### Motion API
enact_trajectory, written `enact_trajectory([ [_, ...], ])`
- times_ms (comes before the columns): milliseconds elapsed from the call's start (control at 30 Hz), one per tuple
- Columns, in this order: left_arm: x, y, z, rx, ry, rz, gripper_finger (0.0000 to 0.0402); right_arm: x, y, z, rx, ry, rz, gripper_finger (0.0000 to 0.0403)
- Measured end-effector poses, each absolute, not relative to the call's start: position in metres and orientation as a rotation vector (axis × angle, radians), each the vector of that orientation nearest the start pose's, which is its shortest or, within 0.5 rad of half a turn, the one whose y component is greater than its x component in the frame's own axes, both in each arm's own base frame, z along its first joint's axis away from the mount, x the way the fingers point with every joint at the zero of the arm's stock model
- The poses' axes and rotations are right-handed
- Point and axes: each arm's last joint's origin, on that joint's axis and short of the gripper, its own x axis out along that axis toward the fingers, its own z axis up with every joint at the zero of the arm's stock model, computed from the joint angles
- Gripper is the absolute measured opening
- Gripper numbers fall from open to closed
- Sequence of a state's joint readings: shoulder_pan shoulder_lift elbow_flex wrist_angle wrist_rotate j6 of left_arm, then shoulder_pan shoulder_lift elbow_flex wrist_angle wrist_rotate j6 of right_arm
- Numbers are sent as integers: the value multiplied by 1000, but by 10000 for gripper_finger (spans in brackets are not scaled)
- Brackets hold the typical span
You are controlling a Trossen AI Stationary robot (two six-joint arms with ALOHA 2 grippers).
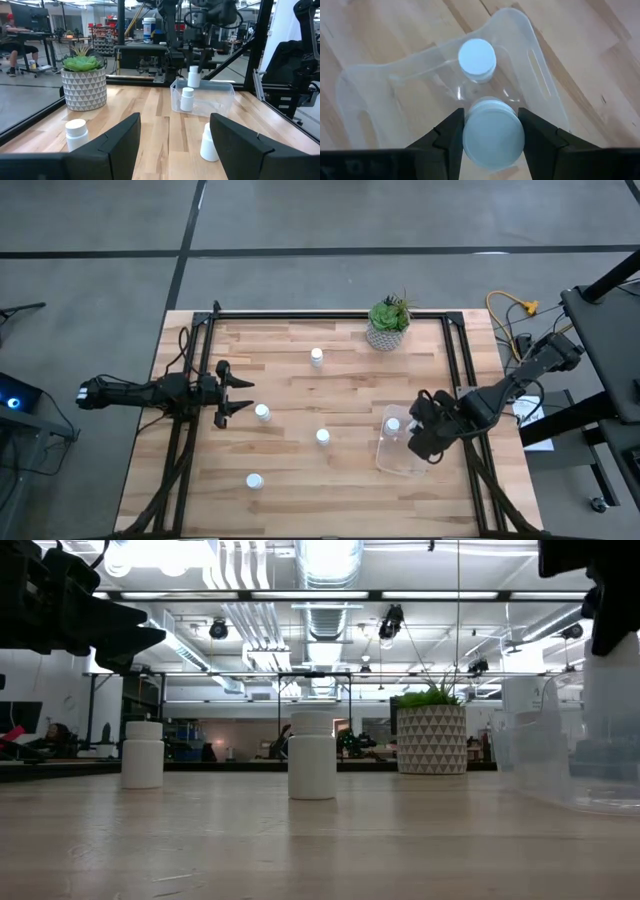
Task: Pick and place pill bottles into a basket
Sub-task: Put the white medicine bottle into the transparent bin
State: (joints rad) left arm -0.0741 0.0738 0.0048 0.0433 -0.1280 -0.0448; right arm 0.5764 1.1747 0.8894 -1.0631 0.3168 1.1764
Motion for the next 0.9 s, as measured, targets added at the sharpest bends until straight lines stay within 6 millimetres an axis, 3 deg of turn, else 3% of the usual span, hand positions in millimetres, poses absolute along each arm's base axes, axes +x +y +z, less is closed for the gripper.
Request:
enact_trajectory([
  [367, 102, -4, 163, -42, 25, 54, 222, 160, 92, 209, 424, 1163, -543, 147],
  [800, 102, -4, 163, -42, 27, 55, 222, 163, 83, 202, 385, 1183, -554, 147],
  [900, 102, -4, 163, -42, 26, 55, 222, 164, 82, 202, 385, 1182, -554, 176],
])
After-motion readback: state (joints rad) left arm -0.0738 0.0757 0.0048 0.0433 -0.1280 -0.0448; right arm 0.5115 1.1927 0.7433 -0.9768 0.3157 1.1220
